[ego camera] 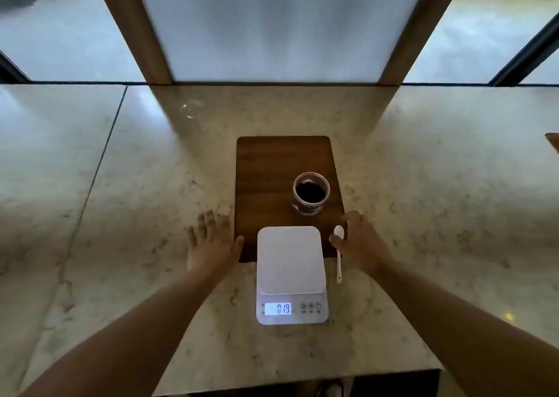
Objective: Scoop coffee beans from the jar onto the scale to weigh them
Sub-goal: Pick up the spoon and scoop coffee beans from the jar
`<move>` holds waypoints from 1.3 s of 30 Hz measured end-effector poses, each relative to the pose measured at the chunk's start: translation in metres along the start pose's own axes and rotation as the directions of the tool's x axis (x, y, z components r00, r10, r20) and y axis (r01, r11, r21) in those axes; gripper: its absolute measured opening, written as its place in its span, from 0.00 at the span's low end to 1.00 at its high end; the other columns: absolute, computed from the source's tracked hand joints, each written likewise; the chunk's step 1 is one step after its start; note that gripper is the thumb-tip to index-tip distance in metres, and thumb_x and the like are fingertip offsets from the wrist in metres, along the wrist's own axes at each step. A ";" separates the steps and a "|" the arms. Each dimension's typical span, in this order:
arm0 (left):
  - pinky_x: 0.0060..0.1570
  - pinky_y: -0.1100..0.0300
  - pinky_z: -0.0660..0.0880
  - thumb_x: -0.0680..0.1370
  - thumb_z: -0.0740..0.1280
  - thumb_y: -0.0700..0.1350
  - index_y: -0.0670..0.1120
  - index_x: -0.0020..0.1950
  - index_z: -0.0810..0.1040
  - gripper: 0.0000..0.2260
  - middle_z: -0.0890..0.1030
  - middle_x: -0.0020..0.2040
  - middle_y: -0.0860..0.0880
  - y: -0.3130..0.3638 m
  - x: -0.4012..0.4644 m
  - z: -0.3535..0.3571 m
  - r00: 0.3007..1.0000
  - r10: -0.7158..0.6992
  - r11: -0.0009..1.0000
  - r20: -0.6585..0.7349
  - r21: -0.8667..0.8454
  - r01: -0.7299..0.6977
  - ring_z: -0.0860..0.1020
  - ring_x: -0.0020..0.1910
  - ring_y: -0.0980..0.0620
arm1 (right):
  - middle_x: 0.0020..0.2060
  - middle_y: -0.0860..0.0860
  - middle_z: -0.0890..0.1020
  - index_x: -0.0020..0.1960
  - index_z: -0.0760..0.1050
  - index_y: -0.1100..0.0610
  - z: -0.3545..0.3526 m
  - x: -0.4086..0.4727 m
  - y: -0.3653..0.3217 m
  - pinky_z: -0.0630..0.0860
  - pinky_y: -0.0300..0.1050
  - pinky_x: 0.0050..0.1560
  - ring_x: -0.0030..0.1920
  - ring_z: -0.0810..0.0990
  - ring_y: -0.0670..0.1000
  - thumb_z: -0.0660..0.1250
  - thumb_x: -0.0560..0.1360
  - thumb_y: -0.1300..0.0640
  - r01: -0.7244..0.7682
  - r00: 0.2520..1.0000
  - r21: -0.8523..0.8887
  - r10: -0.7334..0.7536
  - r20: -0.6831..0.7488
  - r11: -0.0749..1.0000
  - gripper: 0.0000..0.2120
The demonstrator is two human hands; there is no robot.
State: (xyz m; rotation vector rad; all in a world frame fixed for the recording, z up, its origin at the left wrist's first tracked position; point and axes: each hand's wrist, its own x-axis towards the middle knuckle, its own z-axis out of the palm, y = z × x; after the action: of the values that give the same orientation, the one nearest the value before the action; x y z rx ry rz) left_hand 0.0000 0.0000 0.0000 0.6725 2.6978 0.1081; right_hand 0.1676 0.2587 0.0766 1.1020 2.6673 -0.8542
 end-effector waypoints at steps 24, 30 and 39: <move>0.77 0.41 0.43 0.77 0.50 0.61 0.44 0.80 0.52 0.35 0.50 0.81 0.39 0.014 -0.020 0.038 0.979 -0.013 0.999 -0.206 -0.034 0.006 0.43 0.80 0.43 | 0.26 0.51 0.82 0.31 0.82 0.59 0.031 -0.017 0.041 0.76 0.43 0.31 0.28 0.81 0.50 0.67 0.74 0.56 -0.172 0.975 0.005 0.169 0.144 0.985 0.15; 0.77 0.44 0.40 0.77 0.50 0.60 0.46 0.80 0.52 0.34 0.50 0.82 0.41 0.011 -0.020 0.044 0.967 -0.009 0.998 -0.253 -0.064 -0.007 0.42 0.80 0.46 | 0.24 0.48 0.80 0.31 0.79 0.56 0.026 -0.020 0.048 0.67 0.38 0.28 0.26 0.79 0.48 0.66 0.76 0.57 -0.198 0.978 0.242 0.208 -0.016 0.950 0.15; 0.77 0.44 0.40 0.77 0.50 0.62 0.48 0.81 0.49 0.35 0.50 0.82 0.43 0.010 -0.019 0.047 0.965 -0.012 0.999 -0.261 -0.036 0.003 0.39 0.80 0.48 | 0.34 0.56 0.86 0.47 0.78 0.62 -0.013 -0.011 0.025 0.78 0.42 0.24 0.27 0.82 0.54 0.68 0.77 0.59 -0.122 0.978 0.774 0.206 -0.011 0.621 0.06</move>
State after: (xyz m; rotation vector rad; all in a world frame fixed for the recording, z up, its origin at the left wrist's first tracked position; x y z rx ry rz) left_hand 0.0367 -0.0003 -0.0359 0.6792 2.9415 0.2592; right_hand 0.1938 0.2731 0.0801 1.5307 2.1853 -2.0591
